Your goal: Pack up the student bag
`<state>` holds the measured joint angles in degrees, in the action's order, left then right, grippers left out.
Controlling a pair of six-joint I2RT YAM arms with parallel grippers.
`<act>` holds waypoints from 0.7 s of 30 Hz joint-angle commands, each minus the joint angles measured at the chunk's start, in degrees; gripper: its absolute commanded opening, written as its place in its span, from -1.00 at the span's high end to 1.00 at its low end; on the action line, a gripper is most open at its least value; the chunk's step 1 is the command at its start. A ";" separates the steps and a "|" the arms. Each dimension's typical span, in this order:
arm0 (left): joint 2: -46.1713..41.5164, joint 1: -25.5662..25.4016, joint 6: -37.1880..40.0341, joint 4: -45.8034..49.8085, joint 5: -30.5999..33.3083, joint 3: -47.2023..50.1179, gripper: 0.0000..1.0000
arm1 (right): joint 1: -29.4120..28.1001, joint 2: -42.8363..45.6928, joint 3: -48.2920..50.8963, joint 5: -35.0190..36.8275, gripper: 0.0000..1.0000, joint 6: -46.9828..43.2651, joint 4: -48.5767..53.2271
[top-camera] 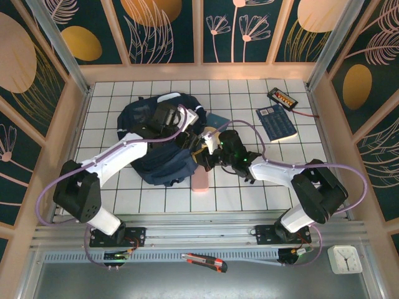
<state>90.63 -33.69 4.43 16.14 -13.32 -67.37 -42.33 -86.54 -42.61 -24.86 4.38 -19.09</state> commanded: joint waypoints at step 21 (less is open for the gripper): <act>13.04 -1.62 -3.64 12.12 -1.30 -14.43 1.00 | -1.17 0.28 -5.27 1.62 1.00 -3.23 0.37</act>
<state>102.32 -34.04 0.73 24.64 -15.66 -78.52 -42.74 -87.07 -44.62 -22.85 3.09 -15.79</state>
